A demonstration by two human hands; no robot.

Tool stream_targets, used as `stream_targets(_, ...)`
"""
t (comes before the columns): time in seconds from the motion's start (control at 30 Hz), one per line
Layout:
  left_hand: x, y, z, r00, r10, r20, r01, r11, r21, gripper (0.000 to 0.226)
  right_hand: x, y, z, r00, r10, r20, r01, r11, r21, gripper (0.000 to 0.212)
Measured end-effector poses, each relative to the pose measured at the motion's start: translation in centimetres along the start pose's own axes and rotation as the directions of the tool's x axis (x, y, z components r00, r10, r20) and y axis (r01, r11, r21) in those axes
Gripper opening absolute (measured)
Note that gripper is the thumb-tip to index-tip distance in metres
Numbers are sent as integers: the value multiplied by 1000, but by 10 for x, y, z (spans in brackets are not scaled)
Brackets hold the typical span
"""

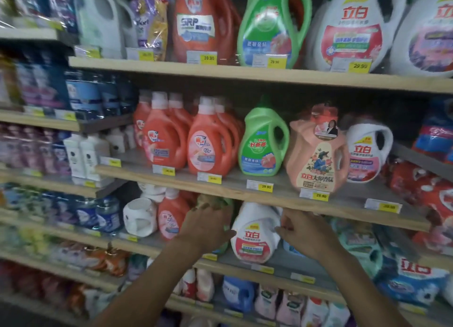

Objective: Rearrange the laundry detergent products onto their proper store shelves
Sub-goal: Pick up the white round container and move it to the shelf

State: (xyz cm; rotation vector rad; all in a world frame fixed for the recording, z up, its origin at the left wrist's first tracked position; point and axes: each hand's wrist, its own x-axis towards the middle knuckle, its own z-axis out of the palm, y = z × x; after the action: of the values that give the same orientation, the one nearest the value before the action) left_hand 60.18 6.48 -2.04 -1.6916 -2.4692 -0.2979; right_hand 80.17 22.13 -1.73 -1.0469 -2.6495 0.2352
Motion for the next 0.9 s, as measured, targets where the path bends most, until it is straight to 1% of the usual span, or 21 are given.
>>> stream_targets(0.1,-23,-42,4,999,-24,27,25,1000,-18,34,4,-34,19,999,6,50,-6,1000,0,25)
stream_targets(0.23,-49,-102,7,997,-58,59,59,998,-14,37,11,-85,49,993,-28,119,27,1000,8,20)
stream_targets(0.3,-60,-134,8,995,-79,61,81,996,-28,39,16,-114,63,989,-39,142,35,999,37,19)
stream_targets(0.4,-71,-178,7,994,-89,69,91,996,-26,35,23,-155,80,986,-33,163,24,998,54,18)
stream_targets(0.53,-70,-211,8,994,-71,79,72,997,-21,36,27,-184,98,982,-5,189,-2,999,37,18)
stream_targets(0.63,-63,-212,13,996,-22,81,26,999,-38,38,25,-182,103,981,50,189,-57,998,31,17)
stream_targets(0.73,-52,-193,21,996,27,85,-21,998,-65,37,17,-163,103,977,108,183,-112,994,10,17)
stream_targets(0.8,-42,-167,28,993,68,95,-61,995,-79,38,7,-139,99,976,144,162,-145,989,-7,18)
stream_targets(0.9,-24,-107,40,982,149,114,-139,986,-92,35,-17,-87,85,972,194,132,-194,981,-16,20)
